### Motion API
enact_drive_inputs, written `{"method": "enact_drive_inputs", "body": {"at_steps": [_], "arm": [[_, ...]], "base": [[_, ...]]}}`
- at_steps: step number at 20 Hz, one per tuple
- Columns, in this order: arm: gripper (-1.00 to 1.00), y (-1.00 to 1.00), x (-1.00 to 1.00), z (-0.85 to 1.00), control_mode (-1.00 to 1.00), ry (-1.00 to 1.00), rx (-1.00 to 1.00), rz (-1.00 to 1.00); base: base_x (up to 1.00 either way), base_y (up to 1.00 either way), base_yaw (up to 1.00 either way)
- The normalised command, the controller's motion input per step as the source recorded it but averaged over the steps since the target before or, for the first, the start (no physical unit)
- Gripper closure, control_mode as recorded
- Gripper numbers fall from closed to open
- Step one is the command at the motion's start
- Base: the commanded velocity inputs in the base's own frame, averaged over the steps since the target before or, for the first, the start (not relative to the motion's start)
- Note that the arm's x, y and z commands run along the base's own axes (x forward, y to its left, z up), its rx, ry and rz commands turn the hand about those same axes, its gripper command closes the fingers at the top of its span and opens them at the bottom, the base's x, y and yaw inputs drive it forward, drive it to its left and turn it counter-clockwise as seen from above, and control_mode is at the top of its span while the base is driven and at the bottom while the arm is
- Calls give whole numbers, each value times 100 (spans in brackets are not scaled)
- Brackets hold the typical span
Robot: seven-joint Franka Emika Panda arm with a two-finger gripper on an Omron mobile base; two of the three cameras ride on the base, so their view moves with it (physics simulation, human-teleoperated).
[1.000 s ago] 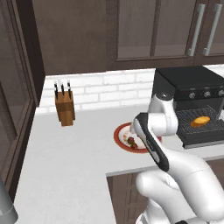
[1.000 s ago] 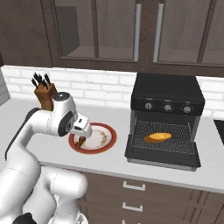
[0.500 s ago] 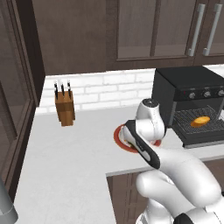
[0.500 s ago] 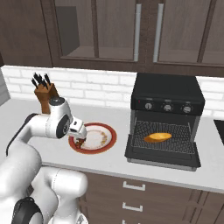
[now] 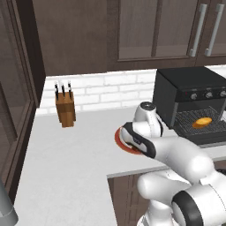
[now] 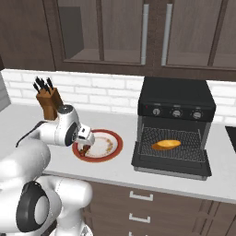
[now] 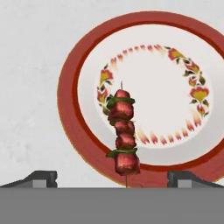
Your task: Pick up the kebab skewer and baguette bread, and place them inside the toaster oven. Close the toaster oven door and start by setting the timer.
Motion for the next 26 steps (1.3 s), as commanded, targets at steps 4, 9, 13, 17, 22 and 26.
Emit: {"method": "enact_drive_inputs", "body": {"at_steps": [4, 9, 13, 17, 22, 26], "arm": [[-100, -5, 13, -33, -100, 0, 0, 3], [-100, -3, 1, -41, -100, 0, 0, 1], [-100, 0, 0, -33, -100, 0, 0, 0], [-100, -1, 0, -21, -100, 0, 0, 0], [-100, -6, 1, -6, -100, 0, 1, 0], [-100, -7, 6, -1, -100, 0, 2, 0]], "base": [[0, 0, 0], [0, 0, 0], [0, 0, 0], [0, 0, 0], [0, 0, 0], [0, 0, 0]]}}
